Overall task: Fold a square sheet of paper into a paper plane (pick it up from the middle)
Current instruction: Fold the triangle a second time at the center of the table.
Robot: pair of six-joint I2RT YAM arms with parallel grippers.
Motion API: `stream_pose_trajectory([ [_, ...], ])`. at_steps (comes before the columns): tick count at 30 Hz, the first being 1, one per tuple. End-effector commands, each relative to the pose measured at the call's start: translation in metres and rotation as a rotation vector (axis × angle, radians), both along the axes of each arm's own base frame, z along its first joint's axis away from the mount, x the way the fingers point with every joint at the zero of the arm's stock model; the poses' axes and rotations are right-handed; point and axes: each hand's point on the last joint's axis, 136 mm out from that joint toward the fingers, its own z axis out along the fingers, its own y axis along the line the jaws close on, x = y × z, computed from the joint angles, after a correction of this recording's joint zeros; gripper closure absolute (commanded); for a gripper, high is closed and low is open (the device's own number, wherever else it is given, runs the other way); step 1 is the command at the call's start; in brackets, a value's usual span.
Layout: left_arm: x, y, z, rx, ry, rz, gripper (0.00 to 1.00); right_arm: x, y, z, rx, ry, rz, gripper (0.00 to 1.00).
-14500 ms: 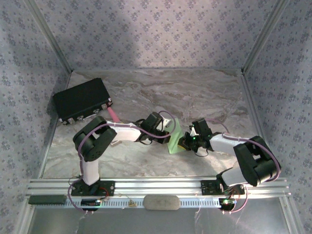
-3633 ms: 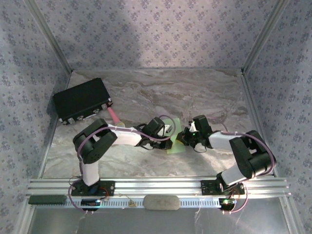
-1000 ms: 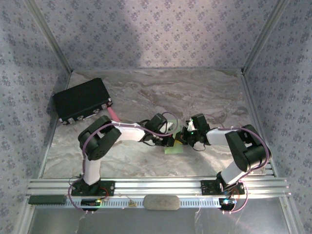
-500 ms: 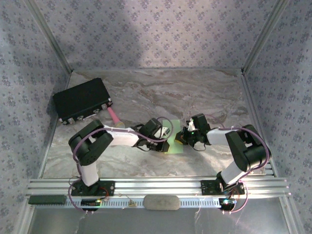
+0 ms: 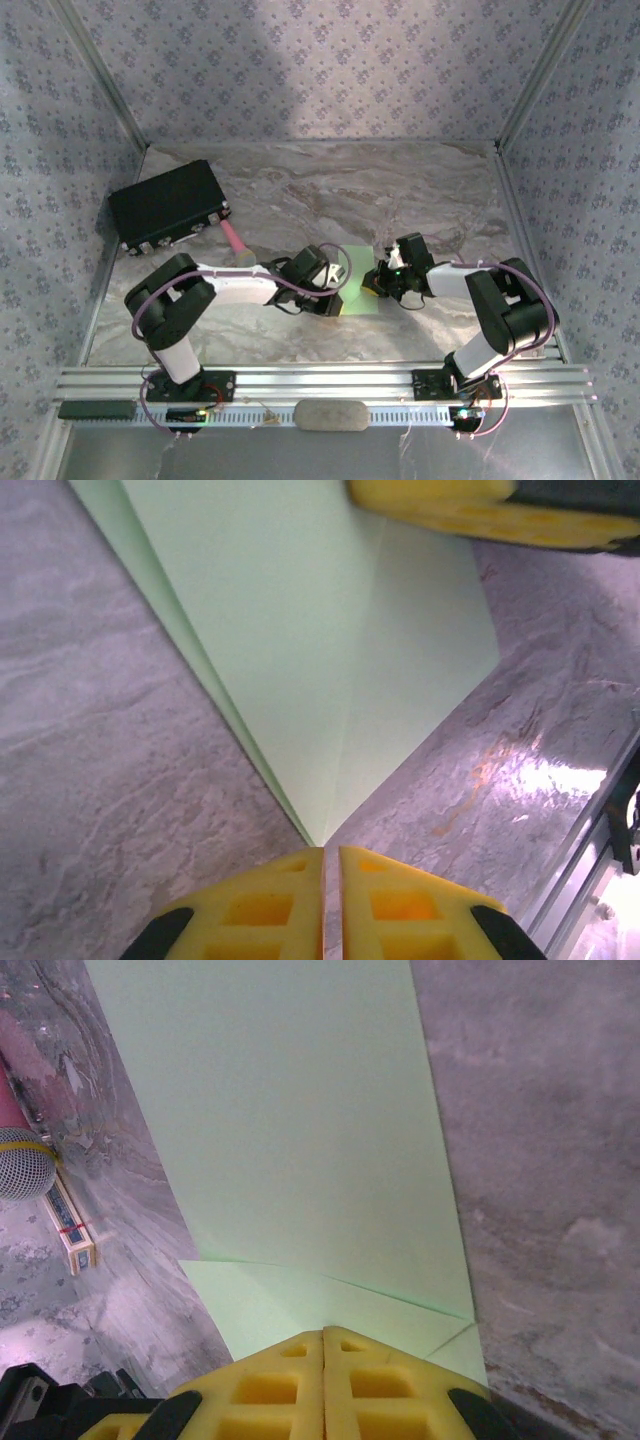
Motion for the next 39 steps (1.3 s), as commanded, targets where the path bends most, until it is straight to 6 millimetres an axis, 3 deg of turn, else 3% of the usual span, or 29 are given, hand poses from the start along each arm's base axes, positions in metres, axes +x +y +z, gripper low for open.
stream_pose_trajectory([
  [1,0.016,-0.017,0.021,-0.054,-0.048,0.009,0.88,-0.010,-0.014,-0.015,-0.080,0.057,-0.029,0.92],
  [6,0.029,-0.035,0.013,-0.045,-0.040,0.005,0.86,-0.008,-0.014,-0.012,-0.077,0.044,-0.032,0.92],
  [10,0.029,-0.025,-0.016,0.028,-0.005,0.045,0.93,-0.005,-0.011,-0.003,-0.055,0.014,-0.025,0.90],
  [13,0.019,-0.014,-0.034,0.056,0.037,0.050,0.97,0.000,-0.006,0.010,-0.032,-0.036,-0.009,0.88],
  [17,0.011,-0.005,-0.044,0.035,0.066,0.083,0.98,-0.003,0.010,0.023,-0.012,-0.080,0.043,0.87],
  [23,0.013,-0.003,-0.040,0.048,0.050,0.084,0.99,-0.020,0.020,0.000,-0.054,-0.020,0.053,0.90],
  [27,0.011,-0.004,-0.039,0.043,0.059,0.066,1.00,-0.019,0.007,-0.016,-0.068,0.014,0.003,0.92],
  [39,-0.001,0.001,-0.040,0.023,0.078,0.031,1.00,0.028,-0.049,-0.001,-0.024,-0.031,-0.171,0.94],
])
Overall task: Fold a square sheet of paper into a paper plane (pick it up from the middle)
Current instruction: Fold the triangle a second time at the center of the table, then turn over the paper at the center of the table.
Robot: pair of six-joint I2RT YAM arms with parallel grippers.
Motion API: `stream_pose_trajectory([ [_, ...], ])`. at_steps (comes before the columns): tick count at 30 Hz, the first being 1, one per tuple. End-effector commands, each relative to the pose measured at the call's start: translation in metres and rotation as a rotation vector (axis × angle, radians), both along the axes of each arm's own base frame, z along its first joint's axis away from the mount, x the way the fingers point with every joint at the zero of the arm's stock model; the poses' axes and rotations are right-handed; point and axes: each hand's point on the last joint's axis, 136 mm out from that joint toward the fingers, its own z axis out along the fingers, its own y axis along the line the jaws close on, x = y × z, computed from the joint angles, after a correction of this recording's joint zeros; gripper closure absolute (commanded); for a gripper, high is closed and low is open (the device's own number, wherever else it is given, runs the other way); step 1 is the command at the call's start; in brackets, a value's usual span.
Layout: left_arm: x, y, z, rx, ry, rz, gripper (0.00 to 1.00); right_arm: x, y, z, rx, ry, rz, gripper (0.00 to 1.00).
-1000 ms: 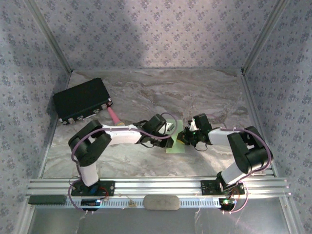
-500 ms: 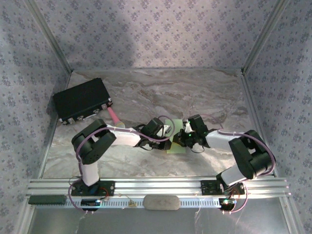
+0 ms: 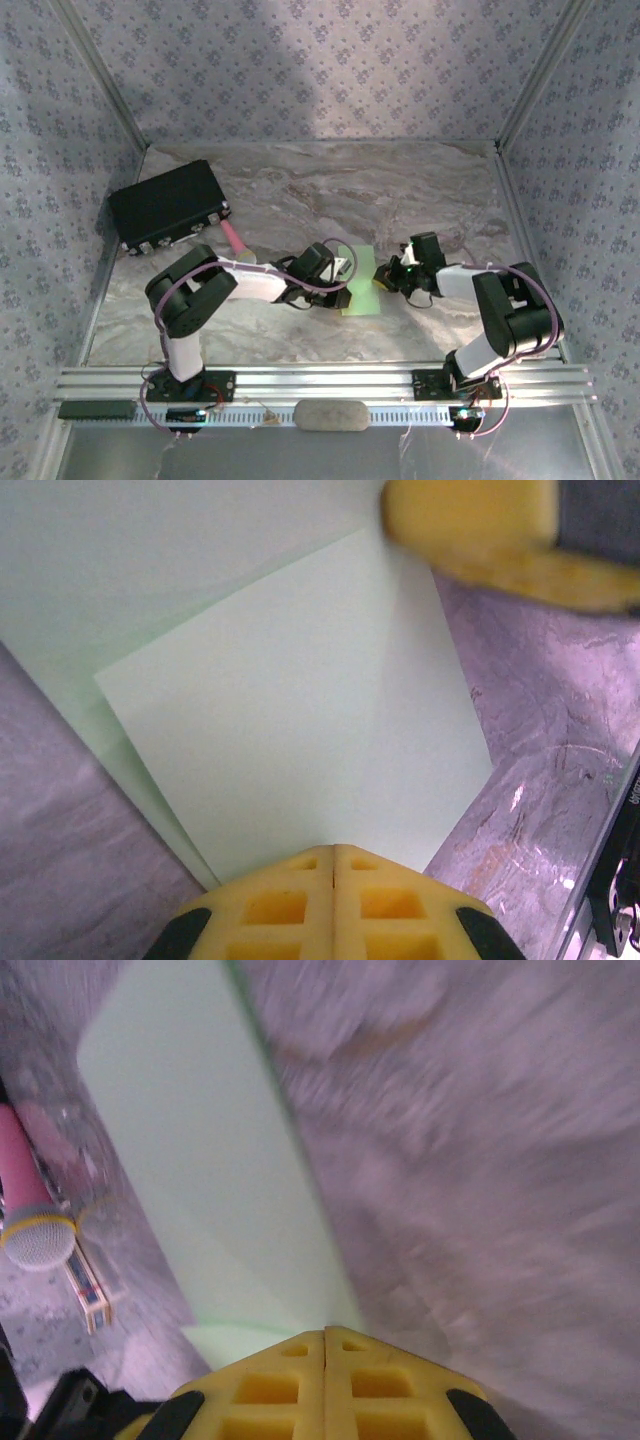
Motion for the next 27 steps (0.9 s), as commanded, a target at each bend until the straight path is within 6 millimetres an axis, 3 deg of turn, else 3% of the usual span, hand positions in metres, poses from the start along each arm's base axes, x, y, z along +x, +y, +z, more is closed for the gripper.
stream_pose_trajectory([
  [1,-0.024,0.027,-0.026,0.104,0.083,-0.023,1.00,0.008,-0.014,0.002,-0.003,-0.012,-0.024,0.94],
  [4,-0.020,0.023,-0.018,0.084,0.071,-0.013,1.00,0.012,-0.014,0.019,0.024,-0.054,-0.021,0.94],
  [8,-0.010,0.010,0.011,0.027,0.034,0.003,0.89,0.001,-0.009,0.041,-0.009,-0.109,-0.004,0.92],
  [14,0.017,0.001,0.057,0.011,-0.085,-0.007,0.80,-0.034,-0.007,0.043,-0.094,-0.076,0.008,0.90],
  [19,0.037,0.008,0.053,0.052,-0.074,-0.021,0.79,-0.057,-0.003,0.037,-0.090,-0.038,-0.004,0.87],
  [27,0.034,-0.002,0.044,0.043,-0.035,-0.075,0.81,-0.069,0.011,0.038,-0.072,-0.019,0.013,0.75],
])
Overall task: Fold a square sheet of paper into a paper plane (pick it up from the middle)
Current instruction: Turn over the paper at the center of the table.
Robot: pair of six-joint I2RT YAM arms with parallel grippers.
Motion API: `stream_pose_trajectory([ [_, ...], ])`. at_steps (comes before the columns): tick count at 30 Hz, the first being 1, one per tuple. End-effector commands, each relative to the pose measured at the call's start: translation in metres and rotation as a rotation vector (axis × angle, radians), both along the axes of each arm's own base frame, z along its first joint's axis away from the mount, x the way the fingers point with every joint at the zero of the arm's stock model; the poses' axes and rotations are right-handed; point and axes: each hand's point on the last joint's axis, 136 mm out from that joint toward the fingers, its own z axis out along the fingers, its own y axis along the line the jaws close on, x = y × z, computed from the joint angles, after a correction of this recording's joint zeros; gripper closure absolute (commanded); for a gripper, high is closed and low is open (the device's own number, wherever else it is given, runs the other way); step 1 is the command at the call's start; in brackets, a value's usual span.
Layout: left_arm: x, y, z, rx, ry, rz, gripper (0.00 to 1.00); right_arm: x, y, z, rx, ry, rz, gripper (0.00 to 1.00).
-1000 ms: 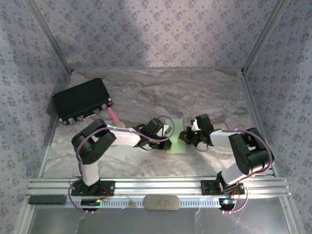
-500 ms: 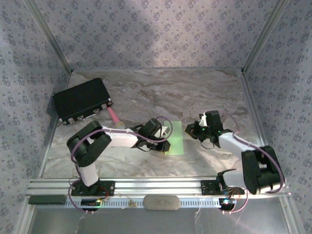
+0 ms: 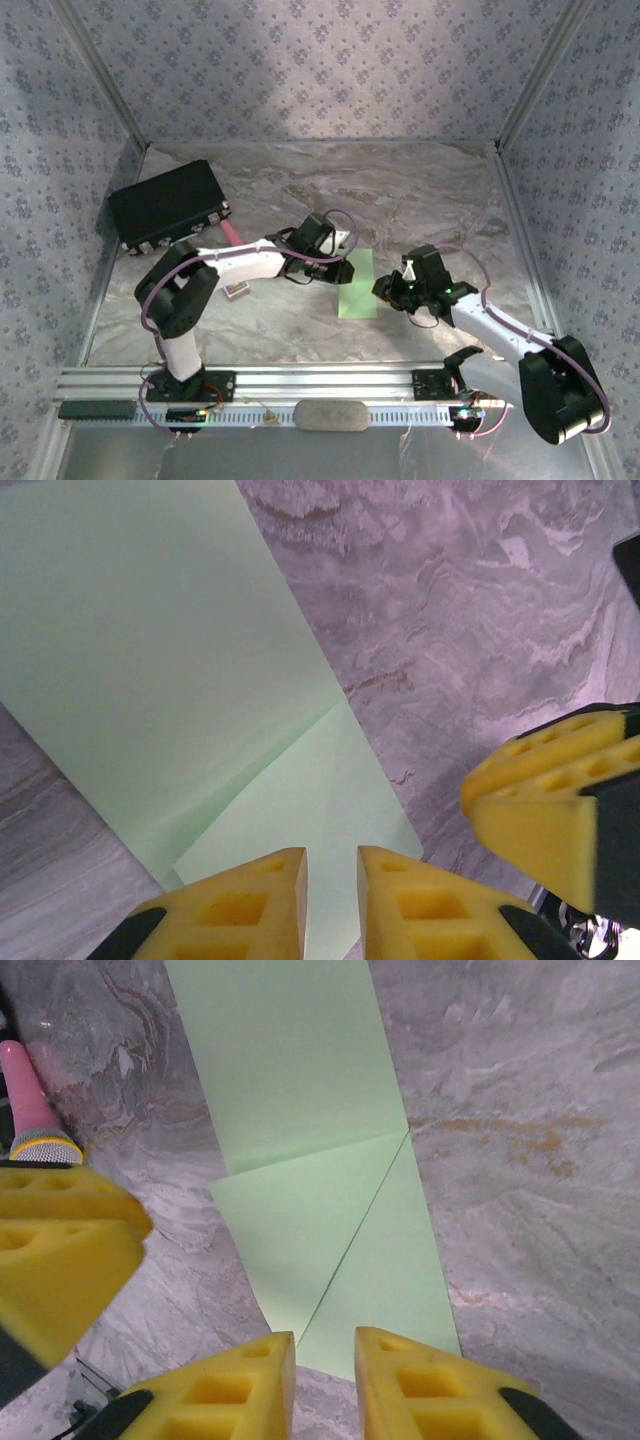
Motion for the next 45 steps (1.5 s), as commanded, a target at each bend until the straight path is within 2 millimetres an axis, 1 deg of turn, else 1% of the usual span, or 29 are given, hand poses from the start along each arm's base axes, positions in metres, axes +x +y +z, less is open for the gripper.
stream_pose_trajectory([
  [1,-0.011,-0.001,-0.012,0.018,0.047,-0.054,0.81,-0.005,0.001,-0.008,0.001,0.051,-0.028,0.75],
  [6,-0.011,-0.003,-0.028,0.044,0.072,-0.059,0.82,-0.008,0.010,-0.011,-0.003,0.068,-0.002,0.73],
  [8,-0.011,-0.003,-0.034,0.059,0.081,-0.064,0.85,-0.011,0.012,-0.014,-0.007,0.091,0.006,0.73],
  [9,-0.011,-0.002,-0.036,0.071,0.083,-0.063,0.88,-0.014,0.012,-0.018,-0.013,0.108,0.006,0.73],
  [11,-0.011,0.003,-0.045,0.112,0.087,-0.052,0.91,-0.016,0.013,-0.022,-0.016,0.124,0.008,0.73],
  [14,-0.017,0.007,-0.056,0.137,0.108,-0.055,0.94,-0.021,0.013,-0.029,-0.006,0.144,0.003,0.70],
  [18,-0.026,0.011,-0.068,0.158,0.127,-0.055,0.95,-0.022,0.013,-0.031,-0.020,0.148,0.002,0.67],
  [21,-0.028,0.014,-0.073,0.168,0.132,-0.041,0.95,-0.023,0.008,-0.036,-0.042,0.161,-0.013,0.65],
  [23,-0.028,0.014,-0.073,0.168,0.133,-0.028,0.95,-0.022,0.011,-0.037,-0.031,0.158,-0.007,0.63],
  [28,-0.026,0.012,-0.070,0.158,0.125,-0.023,0.95,-0.021,0.008,-0.047,-0.076,0.194,-0.021,0.63],
  [30,-0.027,0.012,-0.071,0.159,0.125,-0.027,0.96,-0.017,0.010,-0.047,-0.066,0.183,-0.033,0.62],
  [34,-0.027,0.012,-0.071,0.158,0.126,-0.027,0.96,-0.004,0.023,-0.040,-0.023,0.140,-0.012,0.61],
  [40,-0.028,0.013,-0.073,0.160,0.129,-0.027,0.96,0.017,0.034,-0.022,0.052,0.048,0.023,0.56],
  [42,-0.027,0.012,-0.072,0.158,0.127,-0.027,0.96,0.024,0.035,-0.019,0.062,0.036,0.042,0.56],
  [45,-0.025,0.012,-0.068,0.149,0.109,-0.016,0.96,0.034,0.031,-0.017,0.064,0.019,0.041,0.55],
])
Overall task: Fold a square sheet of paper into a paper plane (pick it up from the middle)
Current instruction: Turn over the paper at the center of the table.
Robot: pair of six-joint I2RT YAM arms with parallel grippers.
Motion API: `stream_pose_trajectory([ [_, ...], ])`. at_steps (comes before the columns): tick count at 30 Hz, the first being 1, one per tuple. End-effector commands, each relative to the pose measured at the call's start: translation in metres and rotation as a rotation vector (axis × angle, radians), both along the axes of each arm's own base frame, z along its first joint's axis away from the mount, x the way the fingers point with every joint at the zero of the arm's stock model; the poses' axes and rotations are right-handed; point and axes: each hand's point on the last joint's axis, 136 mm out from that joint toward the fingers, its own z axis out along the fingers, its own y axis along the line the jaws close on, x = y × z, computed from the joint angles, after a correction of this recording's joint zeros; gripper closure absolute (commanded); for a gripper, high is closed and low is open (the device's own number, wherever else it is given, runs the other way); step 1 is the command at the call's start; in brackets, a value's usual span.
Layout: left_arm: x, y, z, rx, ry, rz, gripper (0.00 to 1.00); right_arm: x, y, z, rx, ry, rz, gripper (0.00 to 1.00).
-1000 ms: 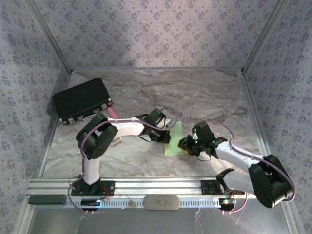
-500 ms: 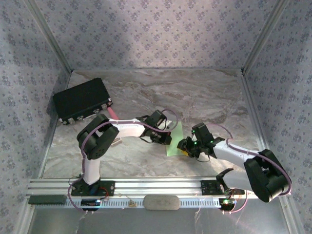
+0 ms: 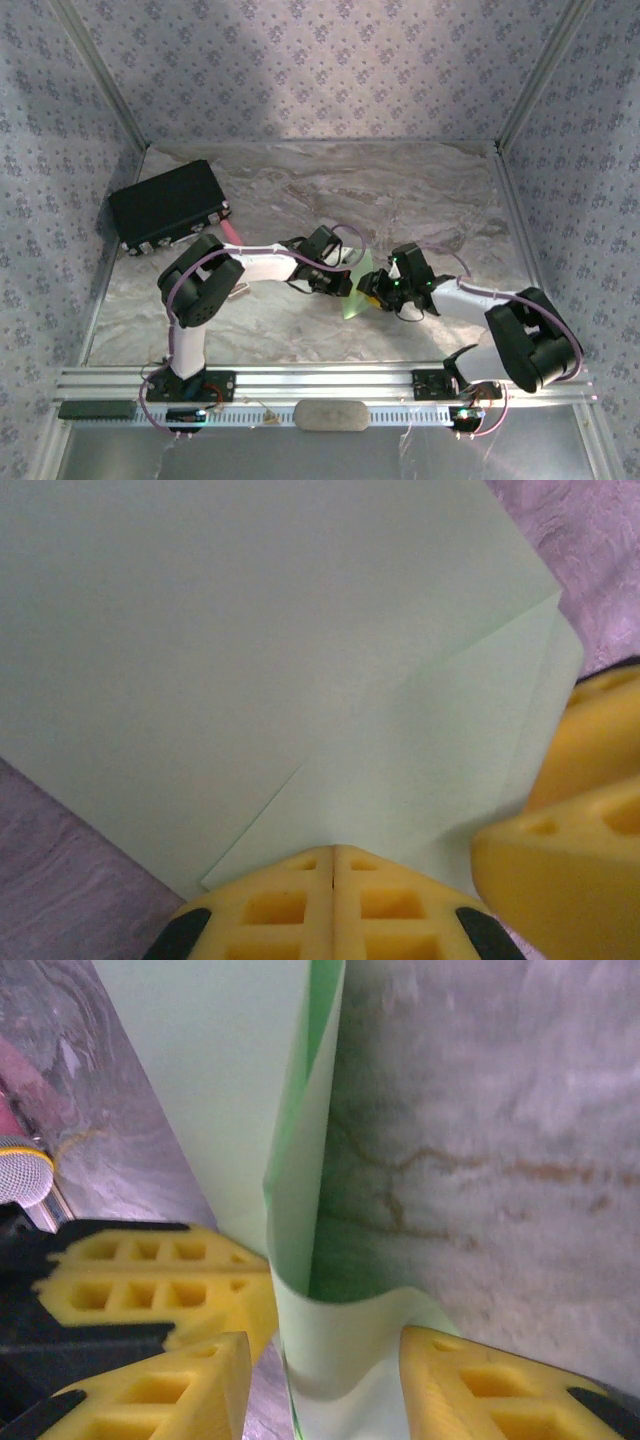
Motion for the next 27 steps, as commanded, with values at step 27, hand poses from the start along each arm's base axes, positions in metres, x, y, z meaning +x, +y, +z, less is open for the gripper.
stream_pose_trajectory([
  [27,-0.007,0.010,-0.004,0.024,0.005,0.020,0.96,0.034,-0.012,0.006,0.140,-0.089,0.110,0.67],
])
